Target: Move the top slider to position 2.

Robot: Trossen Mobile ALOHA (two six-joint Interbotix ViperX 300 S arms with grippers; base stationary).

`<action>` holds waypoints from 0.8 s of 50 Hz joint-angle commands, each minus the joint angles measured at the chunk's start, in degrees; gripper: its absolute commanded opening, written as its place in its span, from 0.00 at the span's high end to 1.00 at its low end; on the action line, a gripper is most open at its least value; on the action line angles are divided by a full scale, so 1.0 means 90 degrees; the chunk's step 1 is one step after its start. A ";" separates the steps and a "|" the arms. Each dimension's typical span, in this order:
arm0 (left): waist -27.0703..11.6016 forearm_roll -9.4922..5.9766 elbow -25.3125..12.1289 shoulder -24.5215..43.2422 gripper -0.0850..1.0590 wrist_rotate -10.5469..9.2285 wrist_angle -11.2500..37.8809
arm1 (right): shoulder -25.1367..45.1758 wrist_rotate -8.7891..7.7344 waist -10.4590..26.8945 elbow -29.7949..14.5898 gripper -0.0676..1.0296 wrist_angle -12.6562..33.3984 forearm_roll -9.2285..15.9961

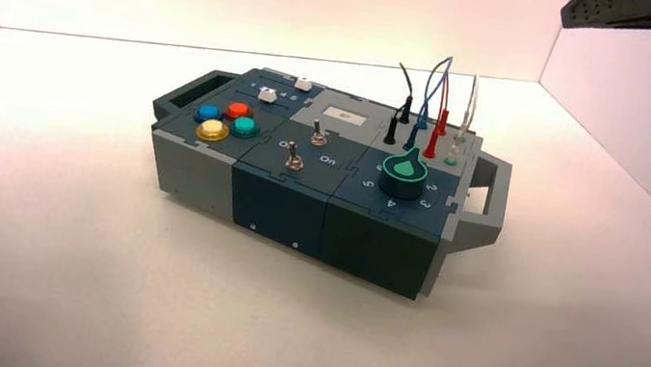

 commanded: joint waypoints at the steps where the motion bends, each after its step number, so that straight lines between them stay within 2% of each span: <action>1: -0.0029 -0.0010 -0.0068 0.0078 0.95 0.0000 -0.0068 | 0.0176 -0.0010 0.0088 -0.0176 0.96 -0.0029 0.0029; 15: -0.0029 -0.0020 -0.0068 0.0088 0.95 -0.0010 -0.0059 | 0.0430 0.0000 0.0459 -0.0205 0.96 -0.0029 0.0029; 29: -0.0029 -0.0020 -0.0068 0.0098 0.95 0.0000 -0.0068 | 0.0986 -0.0010 0.0498 -0.0420 0.96 0.0068 0.0068; 40: -0.0029 -0.0020 -0.0059 0.0156 0.95 0.0000 -0.0107 | 0.2002 -0.0020 0.0498 -0.0908 0.96 -0.0107 0.0039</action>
